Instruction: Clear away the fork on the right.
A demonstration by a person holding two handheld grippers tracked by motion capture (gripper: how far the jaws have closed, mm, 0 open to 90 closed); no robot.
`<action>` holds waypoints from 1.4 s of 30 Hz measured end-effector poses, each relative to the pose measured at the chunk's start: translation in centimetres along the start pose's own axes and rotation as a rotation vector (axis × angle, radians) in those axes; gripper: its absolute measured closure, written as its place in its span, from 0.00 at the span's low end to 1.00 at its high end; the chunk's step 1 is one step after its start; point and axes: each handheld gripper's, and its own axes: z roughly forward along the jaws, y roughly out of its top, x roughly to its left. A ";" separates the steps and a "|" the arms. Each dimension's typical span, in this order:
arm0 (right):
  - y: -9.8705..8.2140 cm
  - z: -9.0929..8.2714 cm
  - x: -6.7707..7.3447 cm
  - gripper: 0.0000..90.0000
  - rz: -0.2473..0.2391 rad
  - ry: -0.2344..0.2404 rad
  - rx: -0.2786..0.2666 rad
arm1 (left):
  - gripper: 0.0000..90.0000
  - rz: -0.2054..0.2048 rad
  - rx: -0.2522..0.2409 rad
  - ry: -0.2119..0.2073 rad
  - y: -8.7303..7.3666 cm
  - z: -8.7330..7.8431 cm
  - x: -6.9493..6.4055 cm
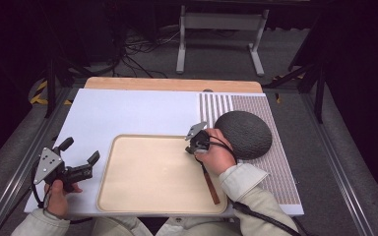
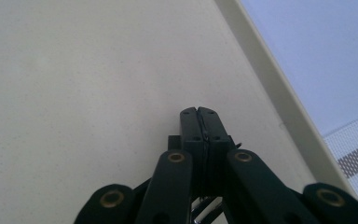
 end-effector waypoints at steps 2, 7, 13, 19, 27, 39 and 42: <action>-0.3 -0.2 -0.3 0.99 0.015 -0.014 0.007 | 0.02 0.000 0.000 0.000 0.0 0.0 0.0; -0.9 -0.6 -0.9 0.99 0.040 -0.035 0.016 | 0.02 0.000 0.001 -0.001 0.0 0.0 0.0; -1.5 -1.0 -1.5 0.99 0.077 -0.058 0.029 | 0.02 0.001 0.001 -0.001 0.0 0.0 0.0; -2.0 -1.3 -2.0 0.99 0.094 -0.077 0.043 | 0.02 0.001 0.001 -0.001 0.0 0.0 0.0; -2.6 -1.7 -2.6 0.99 0.114 -0.096 0.050 | 0.02 0.000 0.001 -0.002 0.0 0.1 0.0; -2.4 -2.5 -2.6 0.98 0.108 -0.106 0.029 | 0.02 0.001 0.001 0.001 0.0 0.0 0.0; -1.9 -3.2 -2.5 0.91 0.101 -0.105 0.008 | 0.02 -0.002 -0.002 0.001 0.0 0.0 0.0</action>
